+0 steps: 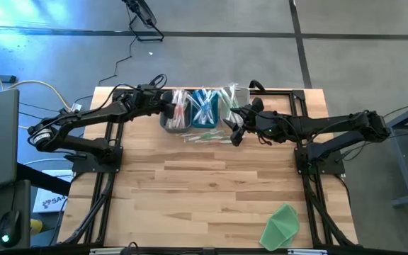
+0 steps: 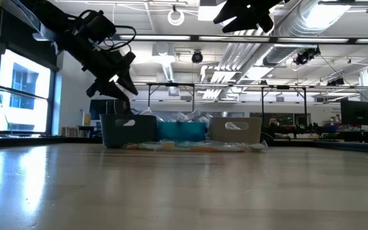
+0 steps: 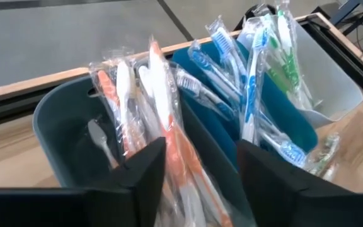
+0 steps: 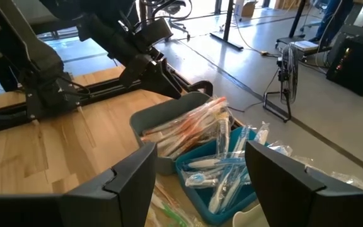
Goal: Pick & Place Toothbrushes
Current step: Put the orange toothbrush into the dark blue bin
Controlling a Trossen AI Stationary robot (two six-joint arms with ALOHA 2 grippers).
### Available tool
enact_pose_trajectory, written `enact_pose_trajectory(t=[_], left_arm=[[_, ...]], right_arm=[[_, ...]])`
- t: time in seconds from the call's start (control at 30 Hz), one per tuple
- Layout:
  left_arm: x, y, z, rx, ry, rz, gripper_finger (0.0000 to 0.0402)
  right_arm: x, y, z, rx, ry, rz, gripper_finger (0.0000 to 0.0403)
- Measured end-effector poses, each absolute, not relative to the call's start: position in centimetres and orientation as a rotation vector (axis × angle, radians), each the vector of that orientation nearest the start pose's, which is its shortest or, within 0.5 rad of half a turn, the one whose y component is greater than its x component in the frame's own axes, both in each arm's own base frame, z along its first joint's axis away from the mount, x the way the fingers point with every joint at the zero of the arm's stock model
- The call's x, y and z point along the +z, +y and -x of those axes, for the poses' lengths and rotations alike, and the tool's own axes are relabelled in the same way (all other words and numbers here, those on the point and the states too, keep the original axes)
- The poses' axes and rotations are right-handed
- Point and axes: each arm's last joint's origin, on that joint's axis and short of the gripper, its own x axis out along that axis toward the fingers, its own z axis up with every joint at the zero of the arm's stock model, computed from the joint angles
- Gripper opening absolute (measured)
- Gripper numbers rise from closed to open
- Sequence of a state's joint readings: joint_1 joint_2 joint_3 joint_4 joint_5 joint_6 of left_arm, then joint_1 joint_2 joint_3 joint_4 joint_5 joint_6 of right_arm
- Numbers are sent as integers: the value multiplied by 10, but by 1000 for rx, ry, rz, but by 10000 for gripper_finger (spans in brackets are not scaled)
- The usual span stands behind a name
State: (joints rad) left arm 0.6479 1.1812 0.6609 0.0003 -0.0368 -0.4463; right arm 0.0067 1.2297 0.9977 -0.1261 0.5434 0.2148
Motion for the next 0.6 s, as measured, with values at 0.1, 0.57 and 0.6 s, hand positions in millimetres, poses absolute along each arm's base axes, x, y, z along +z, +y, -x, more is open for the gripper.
enact_pose_trajectory(t=[0.1, 0.57, 0.6], left_arm=[[231, 150, -196, 776, 340, 587, 214], [274, 123, -174, 596, 200, 476, 121], [279, 118, -172, 580, 184, 444, 108]], right_arm=[[322, -13, -271, -563, 293, -96, 233], [304, -8, -265, -381, 516, -83, 224], [302, -8, -264, -369, 543, -83, 221]])
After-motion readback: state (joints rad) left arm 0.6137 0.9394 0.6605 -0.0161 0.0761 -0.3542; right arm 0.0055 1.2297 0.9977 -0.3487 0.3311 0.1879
